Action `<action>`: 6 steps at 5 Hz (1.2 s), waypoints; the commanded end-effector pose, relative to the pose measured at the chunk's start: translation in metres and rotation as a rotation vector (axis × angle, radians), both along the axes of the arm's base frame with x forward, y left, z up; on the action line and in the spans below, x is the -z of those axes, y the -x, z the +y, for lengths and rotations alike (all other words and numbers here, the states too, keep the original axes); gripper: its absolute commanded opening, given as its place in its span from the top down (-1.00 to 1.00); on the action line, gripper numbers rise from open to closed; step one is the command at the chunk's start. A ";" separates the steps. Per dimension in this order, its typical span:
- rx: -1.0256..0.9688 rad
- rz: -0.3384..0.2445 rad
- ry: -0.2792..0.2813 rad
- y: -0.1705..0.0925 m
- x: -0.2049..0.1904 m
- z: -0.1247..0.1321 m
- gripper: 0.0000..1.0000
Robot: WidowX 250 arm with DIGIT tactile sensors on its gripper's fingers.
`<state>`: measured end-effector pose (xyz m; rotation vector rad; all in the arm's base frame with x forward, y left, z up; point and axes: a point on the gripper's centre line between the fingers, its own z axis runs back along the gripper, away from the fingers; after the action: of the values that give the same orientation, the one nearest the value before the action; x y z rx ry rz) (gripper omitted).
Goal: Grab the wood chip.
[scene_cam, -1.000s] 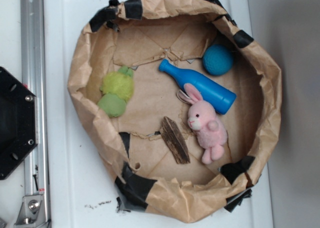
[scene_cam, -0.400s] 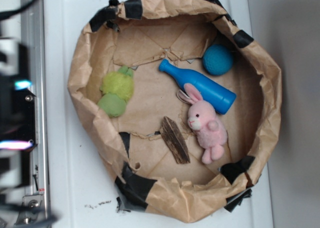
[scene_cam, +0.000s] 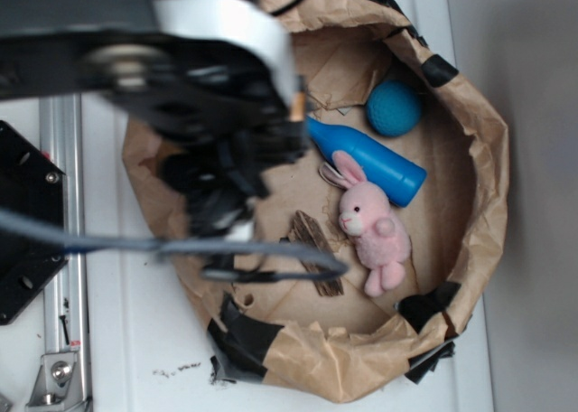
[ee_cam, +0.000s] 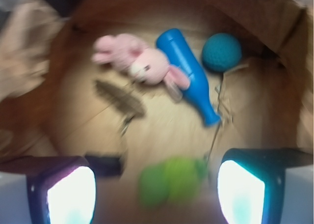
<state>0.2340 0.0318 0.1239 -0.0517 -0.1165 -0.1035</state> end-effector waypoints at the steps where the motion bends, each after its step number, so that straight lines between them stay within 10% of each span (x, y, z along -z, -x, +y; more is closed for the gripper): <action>1: -0.014 -0.061 -0.012 -0.007 -0.011 0.005 -1.00; 6: 0.487 -0.044 -0.082 -0.042 0.083 -0.092 -1.00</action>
<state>0.2710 -0.0462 0.0318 -0.0006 -0.0893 -0.5535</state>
